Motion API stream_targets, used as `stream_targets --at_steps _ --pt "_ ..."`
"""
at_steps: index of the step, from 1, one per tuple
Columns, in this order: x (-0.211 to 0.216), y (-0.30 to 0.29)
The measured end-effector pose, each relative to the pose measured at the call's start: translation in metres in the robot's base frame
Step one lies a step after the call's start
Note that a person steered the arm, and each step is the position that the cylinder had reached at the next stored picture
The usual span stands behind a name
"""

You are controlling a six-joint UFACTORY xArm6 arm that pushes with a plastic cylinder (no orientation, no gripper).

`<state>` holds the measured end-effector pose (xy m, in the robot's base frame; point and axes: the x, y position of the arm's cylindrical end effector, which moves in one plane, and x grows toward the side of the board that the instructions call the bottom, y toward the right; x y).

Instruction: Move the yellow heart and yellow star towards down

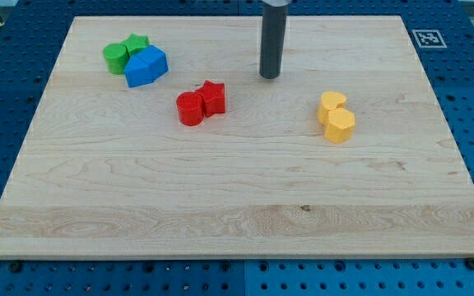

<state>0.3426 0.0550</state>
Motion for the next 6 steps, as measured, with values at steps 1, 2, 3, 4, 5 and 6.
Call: stream_targets --at_steps 1,2,3,4,5,6 --pt "0.012 0.016" --pt "0.027 0.048" --pt "0.043 0.067" --pt "0.059 0.077" --pt "0.078 0.103" --pt "0.095 0.124"
